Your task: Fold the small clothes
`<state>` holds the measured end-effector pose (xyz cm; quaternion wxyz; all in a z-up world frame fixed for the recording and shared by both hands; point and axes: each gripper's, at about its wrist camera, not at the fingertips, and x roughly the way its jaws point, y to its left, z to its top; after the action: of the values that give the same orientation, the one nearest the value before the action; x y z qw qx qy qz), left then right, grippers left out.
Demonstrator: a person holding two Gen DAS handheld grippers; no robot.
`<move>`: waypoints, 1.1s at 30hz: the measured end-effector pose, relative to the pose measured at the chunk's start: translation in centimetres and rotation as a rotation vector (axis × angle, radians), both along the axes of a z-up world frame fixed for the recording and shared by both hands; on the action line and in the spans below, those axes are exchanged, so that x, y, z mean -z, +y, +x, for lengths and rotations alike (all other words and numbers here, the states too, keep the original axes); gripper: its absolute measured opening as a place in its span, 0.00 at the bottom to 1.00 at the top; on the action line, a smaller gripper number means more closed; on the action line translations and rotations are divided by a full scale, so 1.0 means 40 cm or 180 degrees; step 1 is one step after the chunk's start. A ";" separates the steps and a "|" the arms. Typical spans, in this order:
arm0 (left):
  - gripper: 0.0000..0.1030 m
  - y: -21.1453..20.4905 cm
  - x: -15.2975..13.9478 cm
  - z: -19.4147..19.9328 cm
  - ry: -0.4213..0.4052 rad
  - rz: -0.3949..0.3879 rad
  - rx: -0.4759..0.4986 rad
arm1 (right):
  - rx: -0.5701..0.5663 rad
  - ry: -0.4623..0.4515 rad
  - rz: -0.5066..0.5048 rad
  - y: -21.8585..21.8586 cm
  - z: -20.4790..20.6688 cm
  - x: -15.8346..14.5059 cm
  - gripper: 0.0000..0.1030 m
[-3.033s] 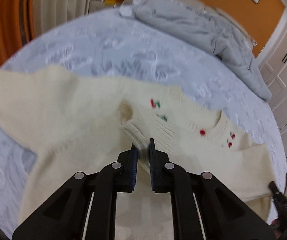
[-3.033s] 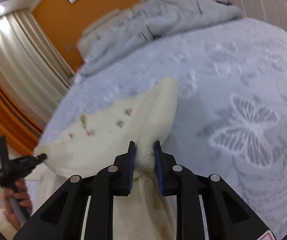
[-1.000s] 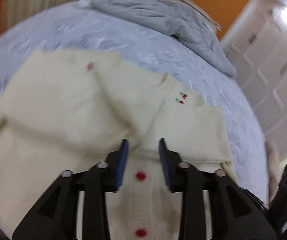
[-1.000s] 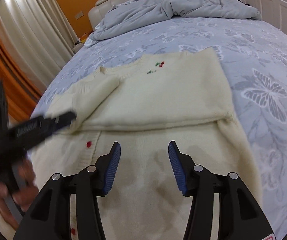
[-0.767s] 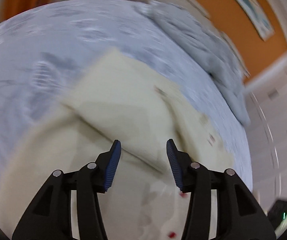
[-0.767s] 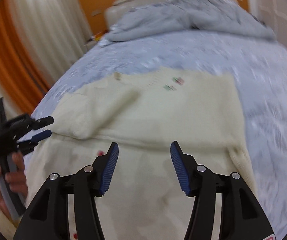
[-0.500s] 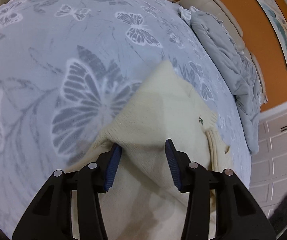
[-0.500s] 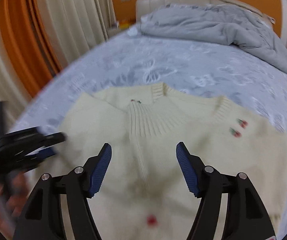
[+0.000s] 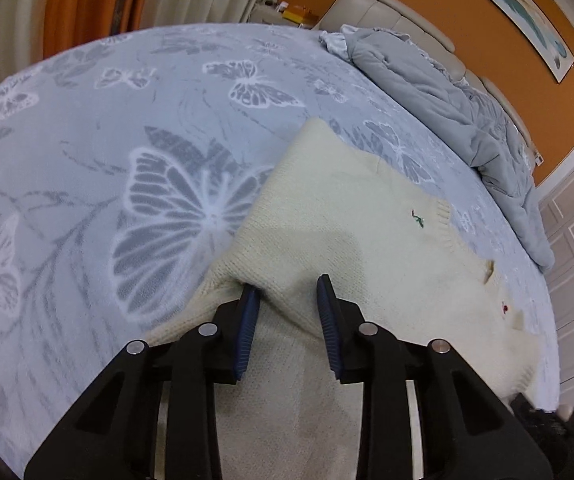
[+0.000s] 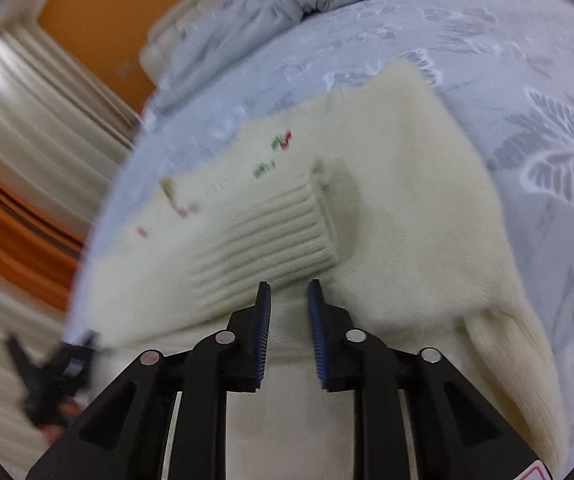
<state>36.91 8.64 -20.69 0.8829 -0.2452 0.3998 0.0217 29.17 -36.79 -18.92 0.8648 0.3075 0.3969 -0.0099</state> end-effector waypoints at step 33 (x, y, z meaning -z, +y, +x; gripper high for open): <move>0.16 -0.037 0.013 0.000 -0.0159 0.0315 -0.0056 | -0.0582 0.0124 -0.1074 0.195 0.153 -0.027 0.00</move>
<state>36.90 7.14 -21.21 0.9035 -0.2052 0.3739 0.0431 35.28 -29.00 -17.84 0.8935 0.1206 0.4325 -0.0036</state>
